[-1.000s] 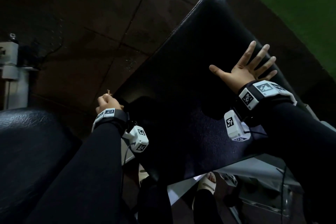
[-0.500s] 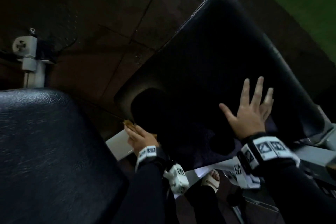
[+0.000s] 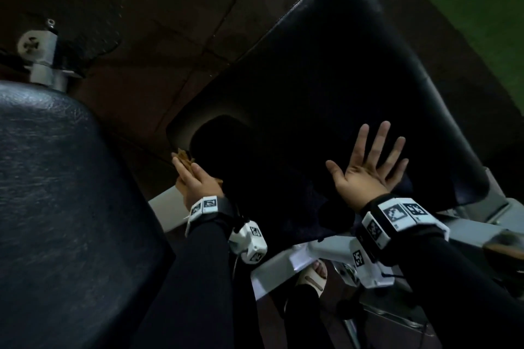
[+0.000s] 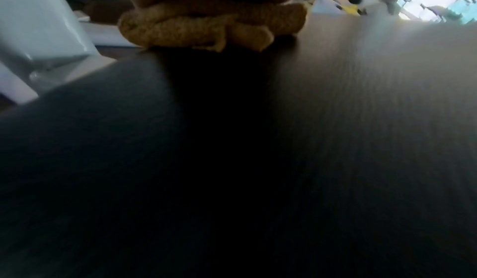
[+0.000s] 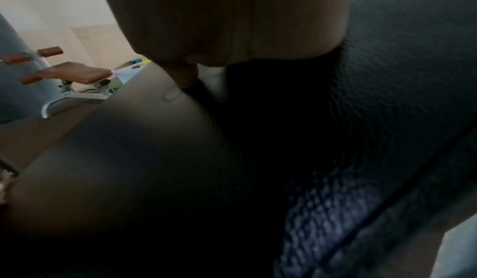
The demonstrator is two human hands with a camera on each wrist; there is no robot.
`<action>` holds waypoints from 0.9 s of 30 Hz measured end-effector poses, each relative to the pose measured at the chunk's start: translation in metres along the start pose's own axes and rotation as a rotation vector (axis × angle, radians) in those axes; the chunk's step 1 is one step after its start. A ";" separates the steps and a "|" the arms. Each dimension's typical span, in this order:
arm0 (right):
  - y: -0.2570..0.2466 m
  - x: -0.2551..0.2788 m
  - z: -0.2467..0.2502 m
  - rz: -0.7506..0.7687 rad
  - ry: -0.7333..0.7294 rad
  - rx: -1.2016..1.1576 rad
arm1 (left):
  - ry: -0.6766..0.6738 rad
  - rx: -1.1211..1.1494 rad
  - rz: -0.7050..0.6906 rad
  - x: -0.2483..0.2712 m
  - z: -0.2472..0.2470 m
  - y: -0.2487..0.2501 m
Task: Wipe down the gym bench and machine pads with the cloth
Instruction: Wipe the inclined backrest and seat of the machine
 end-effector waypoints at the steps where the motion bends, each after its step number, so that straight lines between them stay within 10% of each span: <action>1: 0.000 0.000 0.000 0.002 0.001 0.000 | 0.010 -0.014 -0.022 0.010 0.002 -0.007; 8: 0.000 0.003 0.001 0.028 -0.009 -0.002 | -0.032 -0.033 0.106 0.086 0.012 -0.072; 18: 0.003 0.003 -0.002 0.049 0.044 -0.004 | 0.008 -0.042 0.096 0.046 0.001 -0.047; 27: 0.004 0.004 -0.003 0.062 0.043 -0.009 | -0.002 -0.172 -0.159 0.120 0.008 -0.098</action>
Point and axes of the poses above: each hand's wrist, its own x-axis away from the middle knuckle, its own z-axis out of the back of the hand, y = z × x, the point moved 1 cm from there along -x, towards the middle knuckle, and after that the axes turned 9 degrees about z, right-handed, at the moved point
